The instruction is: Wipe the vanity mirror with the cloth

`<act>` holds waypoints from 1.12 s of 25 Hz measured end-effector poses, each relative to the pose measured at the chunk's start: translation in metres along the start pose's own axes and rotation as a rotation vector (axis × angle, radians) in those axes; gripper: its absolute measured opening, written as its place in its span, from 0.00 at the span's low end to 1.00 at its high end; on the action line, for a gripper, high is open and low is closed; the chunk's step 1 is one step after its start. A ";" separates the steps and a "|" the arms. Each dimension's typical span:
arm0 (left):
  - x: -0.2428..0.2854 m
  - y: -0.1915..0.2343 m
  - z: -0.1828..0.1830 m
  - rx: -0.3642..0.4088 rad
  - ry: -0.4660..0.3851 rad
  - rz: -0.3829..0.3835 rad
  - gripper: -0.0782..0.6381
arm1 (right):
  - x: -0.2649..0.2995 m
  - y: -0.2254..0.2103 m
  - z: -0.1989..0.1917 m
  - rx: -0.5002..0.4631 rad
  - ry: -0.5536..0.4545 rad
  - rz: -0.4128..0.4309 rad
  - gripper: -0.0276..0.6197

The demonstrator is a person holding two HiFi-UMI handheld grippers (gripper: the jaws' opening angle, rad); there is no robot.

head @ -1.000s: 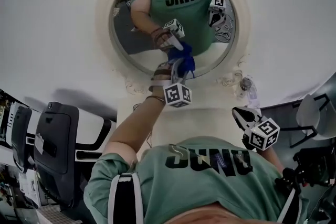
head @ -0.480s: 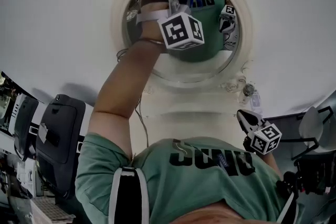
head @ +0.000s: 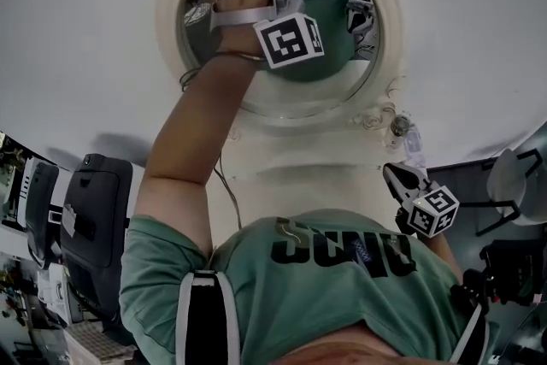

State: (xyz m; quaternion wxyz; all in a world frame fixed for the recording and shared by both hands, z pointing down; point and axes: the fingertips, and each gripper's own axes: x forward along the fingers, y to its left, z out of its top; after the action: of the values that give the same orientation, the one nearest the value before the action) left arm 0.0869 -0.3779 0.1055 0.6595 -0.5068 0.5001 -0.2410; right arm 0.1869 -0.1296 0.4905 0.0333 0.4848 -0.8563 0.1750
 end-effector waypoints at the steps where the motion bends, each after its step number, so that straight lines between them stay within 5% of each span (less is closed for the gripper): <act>1: -0.004 -0.009 0.003 0.007 -0.012 -0.003 0.21 | 0.001 0.002 -0.001 0.001 0.005 0.002 0.05; 6: -0.046 -0.123 0.022 0.022 -0.086 -0.117 0.19 | 0.000 -0.002 -0.010 0.024 0.039 -0.010 0.05; 12: -0.135 -0.320 0.040 0.070 -0.147 -0.417 0.20 | -0.009 -0.005 -0.022 0.037 0.082 -0.033 0.05; 16: -0.178 -0.408 0.035 0.157 -0.158 -0.557 0.21 | -0.015 -0.009 -0.027 0.045 0.099 -0.059 0.05; 20: -0.203 -0.453 0.028 0.163 -0.132 -0.637 0.20 | -0.025 -0.011 -0.032 0.054 0.121 -0.093 0.05; 24: -0.204 -0.461 0.027 0.097 -0.129 -0.662 0.20 | -0.030 -0.019 -0.039 0.063 0.132 -0.121 0.05; 28: -0.209 -0.466 0.033 -0.023 -0.124 -0.770 0.20 | -0.029 -0.013 -0.028 0.031 0.119 -0.110 0.05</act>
State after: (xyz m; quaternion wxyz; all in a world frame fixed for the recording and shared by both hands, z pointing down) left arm 0.1250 -0.3635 0.6158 0.5441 -0.6783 0.2352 -0.4342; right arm 0.2099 -0.1029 0.5140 0.0860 0.5206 -0.8219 0.2148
